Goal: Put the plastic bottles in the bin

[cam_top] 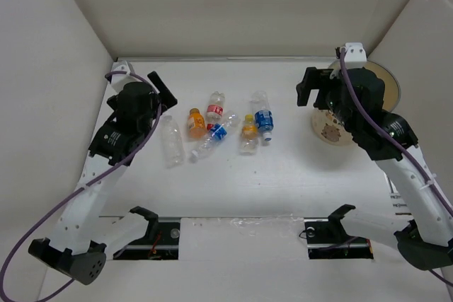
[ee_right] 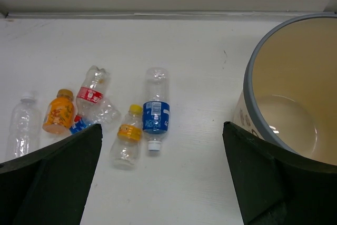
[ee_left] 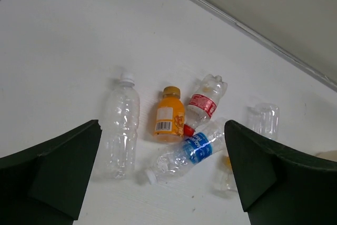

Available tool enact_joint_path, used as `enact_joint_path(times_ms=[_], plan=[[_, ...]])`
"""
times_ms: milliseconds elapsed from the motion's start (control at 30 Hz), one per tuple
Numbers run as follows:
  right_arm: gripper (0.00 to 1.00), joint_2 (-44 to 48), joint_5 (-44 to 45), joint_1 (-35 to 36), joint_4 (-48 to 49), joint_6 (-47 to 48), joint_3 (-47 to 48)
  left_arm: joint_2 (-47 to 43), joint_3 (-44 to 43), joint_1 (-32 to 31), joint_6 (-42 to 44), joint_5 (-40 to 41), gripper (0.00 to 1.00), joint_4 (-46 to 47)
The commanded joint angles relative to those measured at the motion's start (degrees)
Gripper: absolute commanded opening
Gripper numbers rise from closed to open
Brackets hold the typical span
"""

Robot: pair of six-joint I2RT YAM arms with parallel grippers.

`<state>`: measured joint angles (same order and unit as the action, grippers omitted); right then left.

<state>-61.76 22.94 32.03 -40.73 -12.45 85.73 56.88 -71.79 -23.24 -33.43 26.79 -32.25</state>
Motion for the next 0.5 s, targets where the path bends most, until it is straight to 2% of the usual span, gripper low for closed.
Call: enact_joint_path(times_ms=[0, 167, 467], plan=[[1.0, 1.2, 1.4, 0.8, 1.2, -0.3, 2.4, -1.4, -2.0, 0.1, -0.5, 4.3, 1.0, -2.3], [1.0, 1.2, 0.0, 0.8, 1.2, -0.3, 2.4, -2.5, -0.1, 0.1, -3.8, 9.2, 1.0, -4.5], [1.0, 2.5, -3.7, 0.8, 5.0, 0.9, -1.6, -0.3, 7.7, 1.2, -10.9, 11.0, 1.0, -2.3]])
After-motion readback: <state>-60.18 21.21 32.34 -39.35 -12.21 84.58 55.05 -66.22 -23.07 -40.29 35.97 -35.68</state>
